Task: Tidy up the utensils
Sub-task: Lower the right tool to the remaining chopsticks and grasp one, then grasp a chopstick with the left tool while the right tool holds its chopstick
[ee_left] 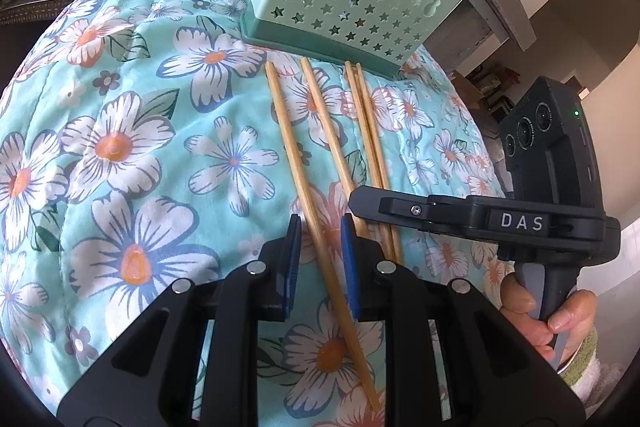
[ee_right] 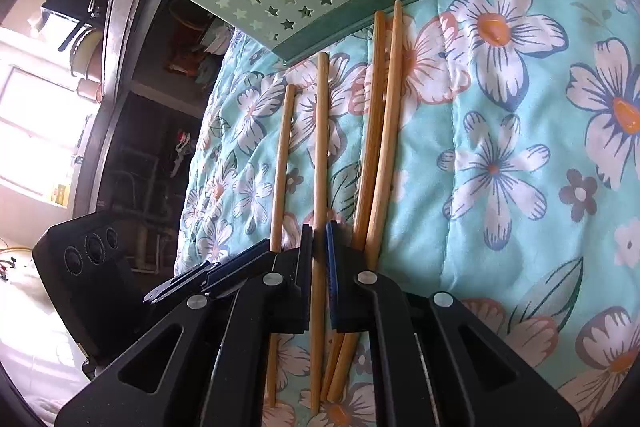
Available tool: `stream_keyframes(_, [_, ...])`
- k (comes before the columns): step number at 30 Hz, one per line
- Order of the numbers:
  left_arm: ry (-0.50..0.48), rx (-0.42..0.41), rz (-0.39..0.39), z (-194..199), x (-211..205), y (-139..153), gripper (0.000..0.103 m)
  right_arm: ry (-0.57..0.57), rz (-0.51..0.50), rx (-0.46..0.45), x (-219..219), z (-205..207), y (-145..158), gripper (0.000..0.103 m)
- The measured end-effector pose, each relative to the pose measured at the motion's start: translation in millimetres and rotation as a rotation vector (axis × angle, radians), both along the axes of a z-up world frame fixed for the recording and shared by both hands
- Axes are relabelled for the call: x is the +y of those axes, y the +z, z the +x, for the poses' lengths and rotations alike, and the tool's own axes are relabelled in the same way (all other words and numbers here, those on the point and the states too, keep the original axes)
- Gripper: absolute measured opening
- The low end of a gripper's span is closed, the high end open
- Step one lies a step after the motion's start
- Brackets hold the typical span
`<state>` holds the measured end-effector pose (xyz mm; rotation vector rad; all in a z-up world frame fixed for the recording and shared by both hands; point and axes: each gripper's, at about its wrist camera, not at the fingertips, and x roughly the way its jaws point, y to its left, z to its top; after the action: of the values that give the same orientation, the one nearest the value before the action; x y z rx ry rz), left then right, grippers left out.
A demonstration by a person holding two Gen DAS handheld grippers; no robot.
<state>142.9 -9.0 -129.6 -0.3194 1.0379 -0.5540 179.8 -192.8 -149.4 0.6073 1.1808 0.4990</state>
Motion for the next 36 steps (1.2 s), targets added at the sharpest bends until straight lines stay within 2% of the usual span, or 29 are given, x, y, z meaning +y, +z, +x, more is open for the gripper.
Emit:
stream_keyframes(3, [0.015,0.000,0.017,2,-1,-1,0.011,0.007,-0.011,-0.011,3,0,1,0.007])
stream_keyframes(10, [0.049,0.012,0.001,4,5,-2,0.006,0.016,0.004,-0.014,8,0,1,0.007])
stream_keyframes(22, [0.125,0.015,-0.023,-9,30,8,0.005,0.043,0.048,0.006,12,-10,1,0.007])
stream_keyframes(36, [0.210,0.102,-0.063,-40,68,3,0.005,0.088,0.033,0.035,18,-45,4,0.007])
